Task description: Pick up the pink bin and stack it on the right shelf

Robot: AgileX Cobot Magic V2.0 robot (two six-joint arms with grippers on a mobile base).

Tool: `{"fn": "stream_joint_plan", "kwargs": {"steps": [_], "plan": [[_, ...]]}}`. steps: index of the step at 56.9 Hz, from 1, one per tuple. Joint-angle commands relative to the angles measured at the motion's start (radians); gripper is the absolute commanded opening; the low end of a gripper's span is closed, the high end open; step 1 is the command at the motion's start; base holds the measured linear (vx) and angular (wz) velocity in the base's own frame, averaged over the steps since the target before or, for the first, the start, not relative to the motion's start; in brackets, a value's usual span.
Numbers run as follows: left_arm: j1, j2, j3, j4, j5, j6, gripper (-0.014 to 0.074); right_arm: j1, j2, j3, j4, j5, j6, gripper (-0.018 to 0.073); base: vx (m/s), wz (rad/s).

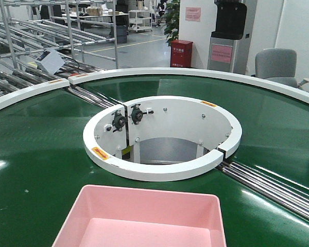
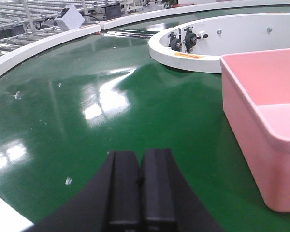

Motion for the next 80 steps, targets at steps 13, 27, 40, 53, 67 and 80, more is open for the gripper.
{"fn": "stream_joint_plan", "kwargs": {"steps": [13, 27, 40, 53, 67, 80], "plan": [[0.002, -0.016, 0.01, 0.002, -0.114, -0.011, -0.0008, -0.005, -0.012, 0.0, -0.009, -0.082, -0.009, -0.0011, 0.0, 0.0], [0.002, -0.016, 0.01, 0.002, -0.122, -0.037, -0.0008, -0.005, -0.012, 0.0, -0.009, -0.082, -0.009, -0.0011, 0.0, 0.0], [0.002, -0.016, 0.01, 0.002, -0.127, -0.056, -0.0008, -0.005, -0.012, 0.0, -0.042, -0.137, -0.025, -0.0011, 0.0, 0.0], [0.002, -0.016, 0.01, 0.001, -0.215, -0.057, -0.0008, -0.005, -0.012, 0.0, -0.023, -0.355, -0.019, -0.0011, 0.0, 0.0], [0.002, -0.014, -0.087, 0.002, -0.392, -0.077, -0.0006, -0.005, -0.011, -0.06, 0.015, -0.566, 0.004, -0.0011, 0.0, 0.0], [0.002, 0.136, -0.483, 0.003, -0.204, -0.019, -0.0005, -0.005, 0.162, -0.405, 0.043, -0.33, 0.006, -0.0009, 0.0, 0.0]]}}
